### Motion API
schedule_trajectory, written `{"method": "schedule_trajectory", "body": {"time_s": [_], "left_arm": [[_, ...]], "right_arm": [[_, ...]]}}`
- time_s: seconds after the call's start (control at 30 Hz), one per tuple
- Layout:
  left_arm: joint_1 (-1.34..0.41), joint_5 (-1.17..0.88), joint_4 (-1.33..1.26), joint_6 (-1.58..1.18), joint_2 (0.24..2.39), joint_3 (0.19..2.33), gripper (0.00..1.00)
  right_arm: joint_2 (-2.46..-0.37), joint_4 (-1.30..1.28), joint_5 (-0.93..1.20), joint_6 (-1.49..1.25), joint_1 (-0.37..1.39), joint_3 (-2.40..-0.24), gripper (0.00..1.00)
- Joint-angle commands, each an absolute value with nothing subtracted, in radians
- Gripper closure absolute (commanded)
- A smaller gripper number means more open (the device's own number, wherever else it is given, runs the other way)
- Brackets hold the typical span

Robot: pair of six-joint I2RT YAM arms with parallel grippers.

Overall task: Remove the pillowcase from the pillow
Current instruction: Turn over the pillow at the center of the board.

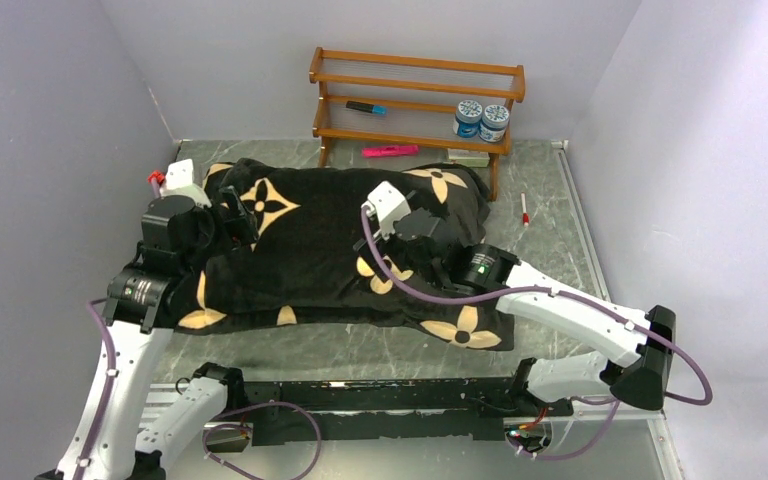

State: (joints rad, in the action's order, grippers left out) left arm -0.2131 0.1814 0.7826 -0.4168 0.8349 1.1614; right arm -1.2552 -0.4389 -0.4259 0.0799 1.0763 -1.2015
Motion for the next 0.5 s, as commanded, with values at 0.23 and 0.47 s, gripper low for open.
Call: {"method": "schedule_trajectory", "body": {"time_s": [0.23, 0.47], "left_arm": [[-0.216, 0.161, 0.728, -0.347, 0.768, 1.158, 0.03], [-0.265, 0.109, 0.669, -0.274, 0.739, 1.108, 0.03]], "right_arm": [[-1.19, -0.452, -0.532, -0.192, 0.911, -1.183, 0.0], [-1.164, -0.544, -0.441, -0.344, 0.731, -1.165, 0.0]]}}
